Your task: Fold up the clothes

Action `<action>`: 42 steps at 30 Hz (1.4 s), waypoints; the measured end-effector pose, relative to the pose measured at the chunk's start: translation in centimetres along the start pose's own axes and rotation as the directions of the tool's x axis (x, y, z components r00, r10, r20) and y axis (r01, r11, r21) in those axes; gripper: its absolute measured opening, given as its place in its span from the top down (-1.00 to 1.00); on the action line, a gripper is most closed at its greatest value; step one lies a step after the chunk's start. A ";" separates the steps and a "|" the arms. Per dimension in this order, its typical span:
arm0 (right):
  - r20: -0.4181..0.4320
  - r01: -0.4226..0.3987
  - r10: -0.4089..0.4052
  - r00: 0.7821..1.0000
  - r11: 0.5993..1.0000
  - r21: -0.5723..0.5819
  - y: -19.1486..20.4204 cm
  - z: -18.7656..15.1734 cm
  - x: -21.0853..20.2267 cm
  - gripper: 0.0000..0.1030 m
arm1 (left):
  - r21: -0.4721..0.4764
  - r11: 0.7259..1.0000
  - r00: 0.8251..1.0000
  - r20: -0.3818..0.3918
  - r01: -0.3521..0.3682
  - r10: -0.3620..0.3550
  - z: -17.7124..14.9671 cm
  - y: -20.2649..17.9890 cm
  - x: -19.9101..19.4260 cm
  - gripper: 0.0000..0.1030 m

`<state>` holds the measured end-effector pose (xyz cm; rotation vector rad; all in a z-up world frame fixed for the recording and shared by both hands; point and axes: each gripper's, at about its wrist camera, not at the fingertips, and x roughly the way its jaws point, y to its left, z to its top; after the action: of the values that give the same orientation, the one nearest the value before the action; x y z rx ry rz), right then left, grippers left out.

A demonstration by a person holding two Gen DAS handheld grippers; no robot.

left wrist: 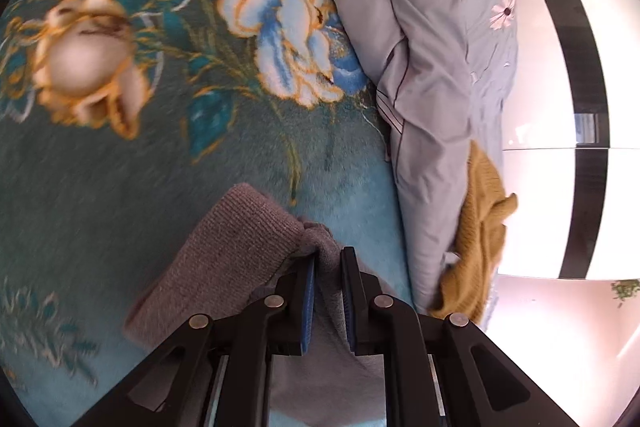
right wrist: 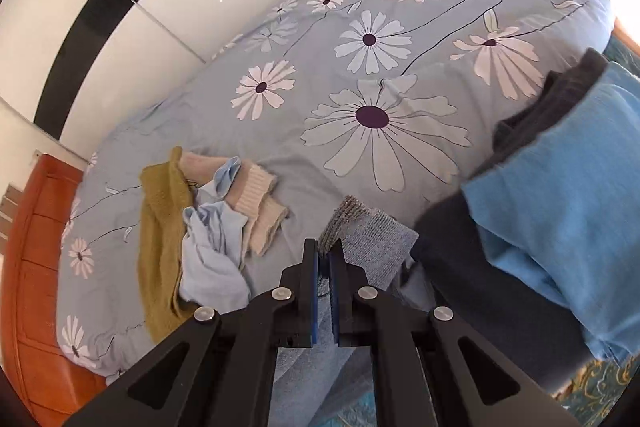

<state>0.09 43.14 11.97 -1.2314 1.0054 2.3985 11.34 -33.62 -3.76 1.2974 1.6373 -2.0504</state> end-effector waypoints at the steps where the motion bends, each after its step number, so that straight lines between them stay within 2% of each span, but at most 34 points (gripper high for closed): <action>1: -0.004 0.017 -0.017 1.000 1.000 0.001 0.2 0.4 1.1 0.91 | 0.006 1.000 1.000 0.000 -0.009 0.009 0.3 -0.3 0.6 0.70; 6: -0.047 0.072 -0.074 0.996 0.997 -0.035 1.2 0.2 5.3 0.91 | 0.050 0.998 0.999 -0.003 -0.040 0.040 0.7 -1.2 2.5 0.63; 8: -0.064 0.086 -0.091 0.994 0.993 -0.075 1.7 -0.3 6.6 0.90 | 0.076 0.997 0.999 -0.011 -0.032 0.033 0.4 -1.4 2.4 0.51; 10: -0.076 0.095 -0.103 0.992 0.990 -0.100 2.0 -0.8 7.3 0.88 | 0.107 0.994 0.999 -0.016 -0.026 0.028 0.1 -1.7 1.9 0.29; 14: -0.075 0.103 -0.115 0.991 0.983 -0.155 2.4 -1.5 7.3 0.87 | 0.190 0.981 0.999 0.018 -0.036 0.033 -1.4 -1.9 -0.7 -0.04; 16: -0.071 0.100 -0.115 0.991 0.976 -0.191 2.8 -1.8 6.9 0.68 | 0.222 0.972 0.996 0.060 -0.075 0.063 -2.4 -1.4 -2.3 -0.17; 17: -0.067 0.099 -0.115 0.991 0.973 -0.206 3.0 -1.9 6.6 0.38 | 0.226 0.969 0.993 0.081 -0.101 0.085 -3.0 -0.9 -3.0 -0.17; 19: -0.052 0.073 -0.087 0.995 0.972 -0.224 3.4 -2.3 5.5 0.13 | 0.232 0.960 0.984 0.122 -0.155 0.129 -4.0 0.3 -4.3 -0.20; 22: -0.041 0.026 -0.037 0.998 0.969 -0.247 4.1 -3.5 3.9 0.13 | 0.163 0.972 0.982 0.113 -0.172 0.154 -5.1 3.4 -4.6 -0.21; 26: -0.068 -0.046 0.029 0.997 0.963 -0.267 3.7 -6.5 2.2 0.11 | 0.026 0.995 0.995 0.042 -0.096 0.095 -6.8 7.3 -2.9 -0.21; 29: -0.110 -0.081 0.056 0.992 0.967 -0.240 1.3 -9.7 1.7 0.10 | -0.026 0.998 0.998 0.028 -0.053 0.054 -7.6 8.5 -1.6 -0.21; 31: -0.144 -0.080 0.052 0.988 0.977 -0.197 -0.6 -11.8 2.3 0.10 | -0.043 0.999 0.999 0.028 -0.028 0.029 -7.8 8.8 -0.8 -0.21; 34: -0.204 -0.062 0.035 0.978 0.990 -0.125 -3.3 -14.4 4.0 0.10 | -0.046 0.999 0.999 0.047 -0.026 0.028 -7.8 8.6 -0.2 -0.22; 37: -0.212 -0.047 0.038 0.976 0.998 -0.040 -4.9 -15.2 6.0 0.10 | -0.034 0.999 0.998 0.066 -0.015 0.018 -7.6 8.1 0.1 -0.23; 42: -0.176 -0.052 0.067 0.982 0.994 0.091 -5.8 -14.1 8.7 0.10 | -0.030 1.000 0.994 0.105 -0.005 0.008 -7.7 7.8 0.5 -0.19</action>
<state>6.40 37.00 -3.24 -1.4251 1.2010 2.2929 19.86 -29.55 -9.39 1.1624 1.6094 -2.0457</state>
